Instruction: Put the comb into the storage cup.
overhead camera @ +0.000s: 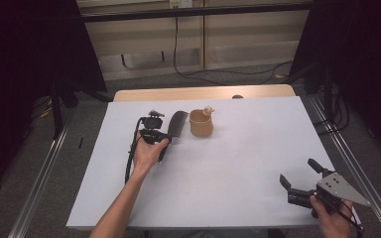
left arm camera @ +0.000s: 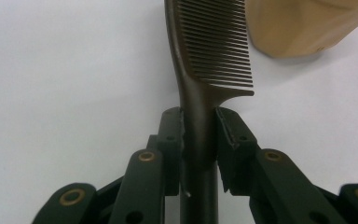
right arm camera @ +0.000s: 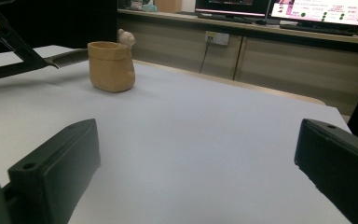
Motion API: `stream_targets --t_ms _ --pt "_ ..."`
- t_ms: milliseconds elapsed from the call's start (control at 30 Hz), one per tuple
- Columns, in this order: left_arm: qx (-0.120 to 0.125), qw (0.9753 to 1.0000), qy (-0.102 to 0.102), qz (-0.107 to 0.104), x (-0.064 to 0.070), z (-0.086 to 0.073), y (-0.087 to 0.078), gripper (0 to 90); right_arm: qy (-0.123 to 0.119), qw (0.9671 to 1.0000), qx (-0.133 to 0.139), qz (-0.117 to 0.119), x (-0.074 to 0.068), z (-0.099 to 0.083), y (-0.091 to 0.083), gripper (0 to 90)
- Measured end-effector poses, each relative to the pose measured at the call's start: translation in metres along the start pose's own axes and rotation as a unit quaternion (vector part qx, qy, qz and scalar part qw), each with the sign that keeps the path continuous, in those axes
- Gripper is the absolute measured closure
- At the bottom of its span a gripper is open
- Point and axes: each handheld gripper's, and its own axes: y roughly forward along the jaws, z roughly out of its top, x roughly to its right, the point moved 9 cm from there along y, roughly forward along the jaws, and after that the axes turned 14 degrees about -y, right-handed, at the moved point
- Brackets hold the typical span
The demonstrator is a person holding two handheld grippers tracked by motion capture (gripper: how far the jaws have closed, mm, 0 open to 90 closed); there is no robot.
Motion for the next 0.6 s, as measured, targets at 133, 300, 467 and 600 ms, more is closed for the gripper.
stream_targets --t_ms 133,300,467,600 --pt "0.022 0.9997 0.007 -0.001 0.001 0.004 -0.005 72.8 0.000 1.0000 0.000 0.000 0.000 0.000 0.000 0.0" --pt "0.039 0.9991 0.013 -0.013 0.004 0.008 -0.012 72.8 0.001 1.0000 0.001 0.000 0.000 0.000 0.000 0.0" --pt "0.064 0.9976 0.023 -0.016 0.009 0.011 -0.020 72.8 0.000 1.0000 0.002 0.001 0.000 0.000 0.001 0.0" --pt "0.091 0.9954 0.020 -0.020 0.008 0.017 -0.024 72.8 0.001 1.0000 0.001 0.001 0.000 0.000 0.000 0.0"
